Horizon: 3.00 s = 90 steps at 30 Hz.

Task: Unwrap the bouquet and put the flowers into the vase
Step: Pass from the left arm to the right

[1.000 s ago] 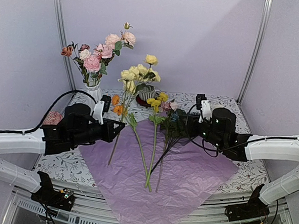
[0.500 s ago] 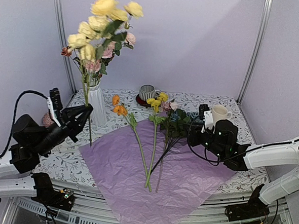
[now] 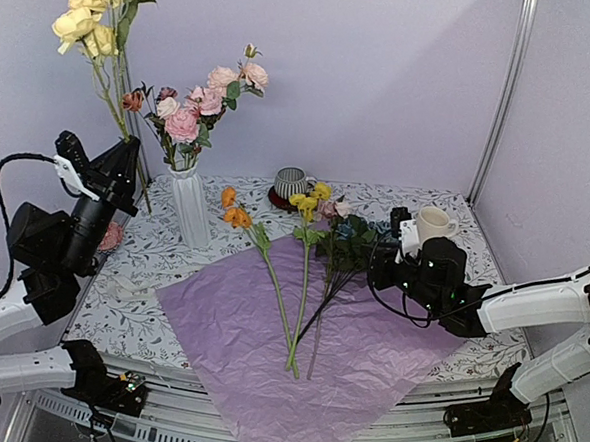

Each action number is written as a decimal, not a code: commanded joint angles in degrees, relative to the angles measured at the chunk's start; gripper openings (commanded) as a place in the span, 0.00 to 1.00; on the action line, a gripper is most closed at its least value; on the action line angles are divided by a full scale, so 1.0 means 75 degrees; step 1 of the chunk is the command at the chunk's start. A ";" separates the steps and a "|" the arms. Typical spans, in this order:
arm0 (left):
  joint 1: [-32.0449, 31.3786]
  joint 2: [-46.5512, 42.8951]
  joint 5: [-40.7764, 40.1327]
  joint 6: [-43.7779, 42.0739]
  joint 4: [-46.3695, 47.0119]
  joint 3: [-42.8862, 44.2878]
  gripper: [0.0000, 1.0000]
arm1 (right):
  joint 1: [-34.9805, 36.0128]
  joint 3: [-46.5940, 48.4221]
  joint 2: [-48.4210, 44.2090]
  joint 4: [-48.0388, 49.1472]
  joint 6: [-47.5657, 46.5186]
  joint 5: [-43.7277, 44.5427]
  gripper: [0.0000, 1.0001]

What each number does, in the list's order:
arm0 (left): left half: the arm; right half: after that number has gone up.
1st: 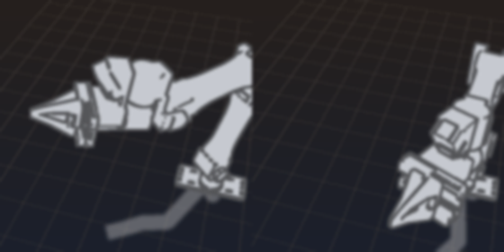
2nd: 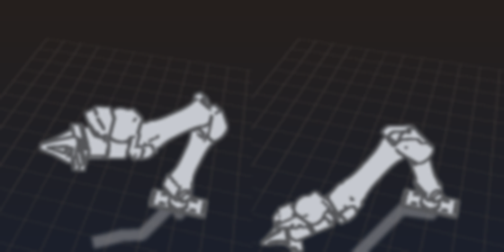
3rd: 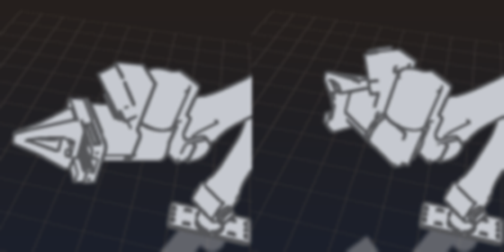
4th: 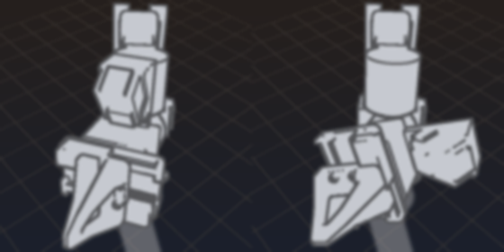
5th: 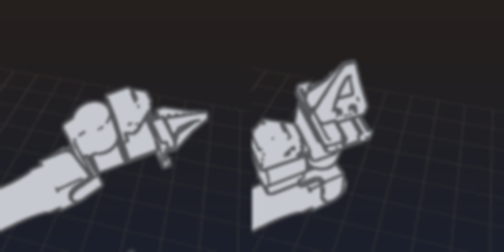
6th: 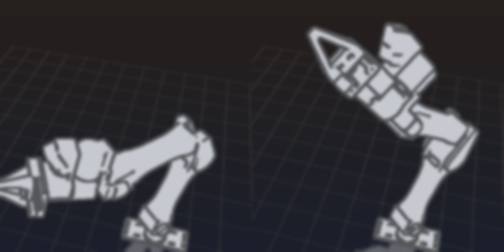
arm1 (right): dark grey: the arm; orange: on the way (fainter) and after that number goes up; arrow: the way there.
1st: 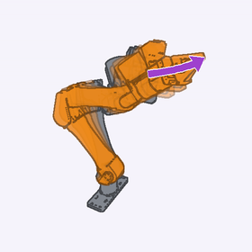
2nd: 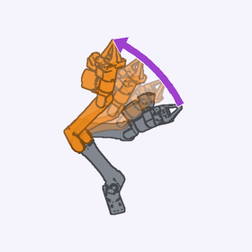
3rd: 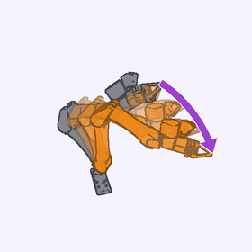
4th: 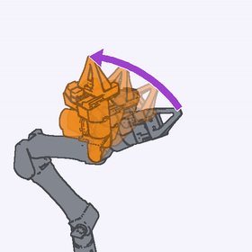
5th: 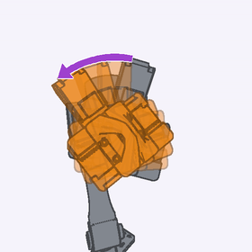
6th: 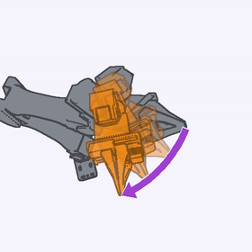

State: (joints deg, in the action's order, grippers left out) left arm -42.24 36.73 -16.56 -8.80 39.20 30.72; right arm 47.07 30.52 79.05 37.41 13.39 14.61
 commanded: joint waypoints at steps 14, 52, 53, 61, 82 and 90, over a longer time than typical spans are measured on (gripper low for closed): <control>0.5084 0.3876 0.5771 0.3844 0.6026 0.0322 0.00 | -0.0050 0.0230 0.0223 0.0157 -0.0156 -0.0048 0.33; 0.0390 0.1645 0.5122 0.4488 0.2910 -0.1048 0.00 | 0.2325 0.3038 0.0031 -0.1379 -0.1702 -0.4057 0.47; 0.0182 0.1759 0.5080 0.4542 0.2921 -0.0944 0.00 | 0.2462 0.3208 0.0177 -0.1431 -0.1703 -0.4018 0.48; -0.1021 0.2640 0.5175 0.4700 0.2923 -0.0257 0.02 | 0.2831 0.4410 0.1196 -0.1970 -0.2117 -0.3541 0.46; -0.1497 0.3050 0.4862 0.4525 0.3403 -0.0210 0.06 | 0.2963 0.4937 0.1956 -0.2240 -0.2213 -0.3709 0.05; -0.1483 0.2434 0.4244 0.4101 0.1164 0.0077 0.47 | 0.2970 0.4507 0.1290 -0.3142 -0.2454 -0.3460 0.02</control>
State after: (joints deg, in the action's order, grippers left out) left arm -52.84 58.41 17.96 24.93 58.00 28.53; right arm 69.12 65.52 92.88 18.06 -3.77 -12.34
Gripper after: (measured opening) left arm 0.431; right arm 0.046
